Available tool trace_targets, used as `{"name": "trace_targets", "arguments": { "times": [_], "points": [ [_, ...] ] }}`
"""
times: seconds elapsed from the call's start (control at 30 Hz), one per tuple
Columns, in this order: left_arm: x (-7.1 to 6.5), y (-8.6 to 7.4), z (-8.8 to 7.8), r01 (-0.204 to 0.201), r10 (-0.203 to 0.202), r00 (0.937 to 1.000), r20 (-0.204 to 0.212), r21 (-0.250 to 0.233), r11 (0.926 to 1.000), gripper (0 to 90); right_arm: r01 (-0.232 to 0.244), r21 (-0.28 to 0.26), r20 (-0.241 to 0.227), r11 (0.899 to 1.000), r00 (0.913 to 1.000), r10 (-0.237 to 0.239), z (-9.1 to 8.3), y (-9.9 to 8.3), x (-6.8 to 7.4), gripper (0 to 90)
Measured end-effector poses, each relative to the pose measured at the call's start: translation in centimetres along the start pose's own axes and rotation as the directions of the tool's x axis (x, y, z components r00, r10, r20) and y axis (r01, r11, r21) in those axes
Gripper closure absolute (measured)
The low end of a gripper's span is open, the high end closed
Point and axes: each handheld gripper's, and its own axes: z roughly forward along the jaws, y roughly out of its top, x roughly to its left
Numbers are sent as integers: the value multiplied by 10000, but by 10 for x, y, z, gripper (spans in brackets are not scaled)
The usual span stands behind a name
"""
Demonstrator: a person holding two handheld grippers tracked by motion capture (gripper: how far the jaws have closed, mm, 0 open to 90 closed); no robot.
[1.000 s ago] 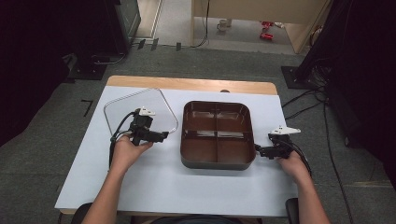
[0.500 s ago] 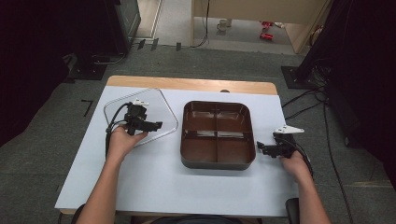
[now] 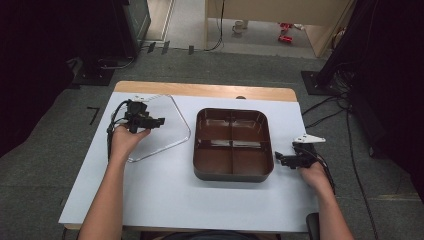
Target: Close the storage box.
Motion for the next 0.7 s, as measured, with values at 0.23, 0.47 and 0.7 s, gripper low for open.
{"name": "trace_targets", "arguments": {
  "times": [0.23, 0.47, 0.7],
  "points": [
    [17, -5, 15, 449, -429, 9981, -445, 448, 9980, 287, -250, 138, 323, 9996, 9992, 246, 2, 1, 0, 47],
    [22, -15, 23, 545, -524, 9977, -440, 487, 9973, 375, -235, 147, 351, 9996, 9991, 230, 2, 1, 0, 44],
    [21, -19, 22, 325, -298, 9961, -833, 311, 9990, 576, -242, 150, 348, 9996, 9991, 236, 2, 1, 0, 44]
  ]
}}
